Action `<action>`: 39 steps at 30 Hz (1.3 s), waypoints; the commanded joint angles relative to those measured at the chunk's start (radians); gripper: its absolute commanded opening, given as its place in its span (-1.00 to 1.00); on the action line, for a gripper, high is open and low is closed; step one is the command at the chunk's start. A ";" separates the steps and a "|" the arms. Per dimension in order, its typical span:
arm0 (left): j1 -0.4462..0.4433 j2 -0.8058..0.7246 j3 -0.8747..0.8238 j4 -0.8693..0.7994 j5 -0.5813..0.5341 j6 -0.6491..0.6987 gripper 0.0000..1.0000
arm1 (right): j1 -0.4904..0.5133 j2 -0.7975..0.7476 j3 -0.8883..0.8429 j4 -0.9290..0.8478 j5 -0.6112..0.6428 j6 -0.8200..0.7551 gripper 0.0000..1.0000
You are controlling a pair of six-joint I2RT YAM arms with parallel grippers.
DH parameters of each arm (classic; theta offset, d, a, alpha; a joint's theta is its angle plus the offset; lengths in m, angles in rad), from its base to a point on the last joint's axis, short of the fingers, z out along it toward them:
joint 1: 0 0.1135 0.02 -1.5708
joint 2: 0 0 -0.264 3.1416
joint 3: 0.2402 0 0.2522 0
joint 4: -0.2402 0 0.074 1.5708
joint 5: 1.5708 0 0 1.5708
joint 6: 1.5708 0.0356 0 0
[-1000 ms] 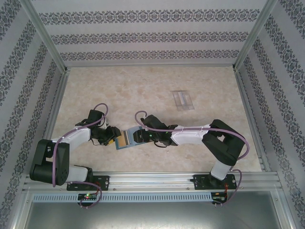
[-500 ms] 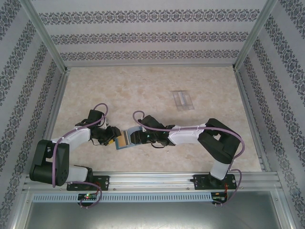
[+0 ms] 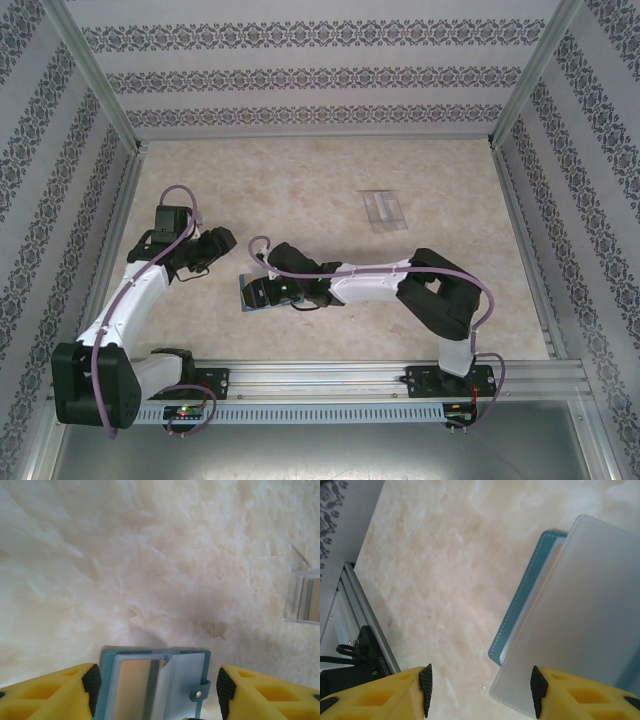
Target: Put the credit cards into the card holder
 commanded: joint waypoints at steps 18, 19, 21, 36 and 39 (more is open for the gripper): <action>-0.076 0.074 -0.177 0.088 0.035 0.028 0.16 | -0.139 -0.345 -0.148 -0.003 0.168 -0.166 0.22; -0.086 0.072 -0.178 0.082 0.022 0.034 0.17 | -0.158 -0.378 -0.165 -0.012 0.204 -0.187 0.25; -0.103 0.064 -0.191 0.077 -0.011 0.044 0.19 | -0.204 -0.435 -0.184 -0.058 0.306 -0.222 0.30; -0.200 0.114 -0.218 0.078 -0.095 0.049 0.20 | -0.651 -0.426 -0.039 -0.432 0.463 -0.349 0.49; -0.201 0.103 -0.204 0.058 -0.101 0.047 0.20 | -0.702 -0.353 0.039 -0.527 0.496 -0.388 0.52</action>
